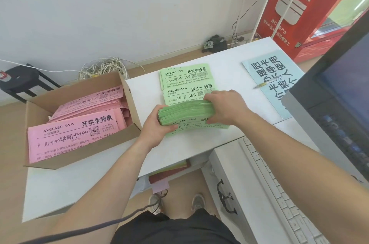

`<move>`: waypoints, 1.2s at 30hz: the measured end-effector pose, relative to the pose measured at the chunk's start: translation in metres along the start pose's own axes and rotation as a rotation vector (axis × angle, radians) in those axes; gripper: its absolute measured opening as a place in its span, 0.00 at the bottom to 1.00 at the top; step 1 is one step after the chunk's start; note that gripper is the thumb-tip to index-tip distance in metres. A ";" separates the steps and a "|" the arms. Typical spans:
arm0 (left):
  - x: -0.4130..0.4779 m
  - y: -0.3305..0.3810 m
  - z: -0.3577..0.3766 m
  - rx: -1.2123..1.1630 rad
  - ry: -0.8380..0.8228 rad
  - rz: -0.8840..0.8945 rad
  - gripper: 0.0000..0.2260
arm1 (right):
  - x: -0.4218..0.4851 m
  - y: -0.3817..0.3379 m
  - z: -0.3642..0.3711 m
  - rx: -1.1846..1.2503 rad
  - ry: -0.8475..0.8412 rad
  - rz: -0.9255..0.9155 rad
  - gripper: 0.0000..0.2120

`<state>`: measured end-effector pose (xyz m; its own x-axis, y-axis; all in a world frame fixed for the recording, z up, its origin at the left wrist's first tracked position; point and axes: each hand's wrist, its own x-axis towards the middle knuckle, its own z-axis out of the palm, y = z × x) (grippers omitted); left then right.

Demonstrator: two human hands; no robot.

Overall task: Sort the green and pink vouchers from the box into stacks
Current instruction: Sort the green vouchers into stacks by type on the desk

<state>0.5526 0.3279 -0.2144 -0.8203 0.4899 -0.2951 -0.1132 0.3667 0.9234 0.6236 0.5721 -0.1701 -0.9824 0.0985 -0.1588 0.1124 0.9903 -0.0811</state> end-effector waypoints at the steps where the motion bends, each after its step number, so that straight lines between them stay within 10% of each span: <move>1: -0.001 -0.005 0.000 0.023 0.000 -0.006 0.23 | -0.003 -0.003 0.009 0.000 0.008 0.005 0.29; 15: -0.009 -0.029 0.013 0.017 0.066 -0.157 0.25 | -0.054 0.034 0.082 0.896 0.054 0.349 0.31; 36: -0.011 -0.045 0.022 0.016 0.184 -0.082 0.28 | -0.048 0.026 0.107 1.204 0.069 0.321 0.36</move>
<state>0.5785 0.3233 -0.2582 -0.8973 0.3060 -0.3181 -0.1763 0.4124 0.8938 0.6896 0.5825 -0.2701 -0.8871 0.3600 -0.2890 0.3776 0.2057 -0.9028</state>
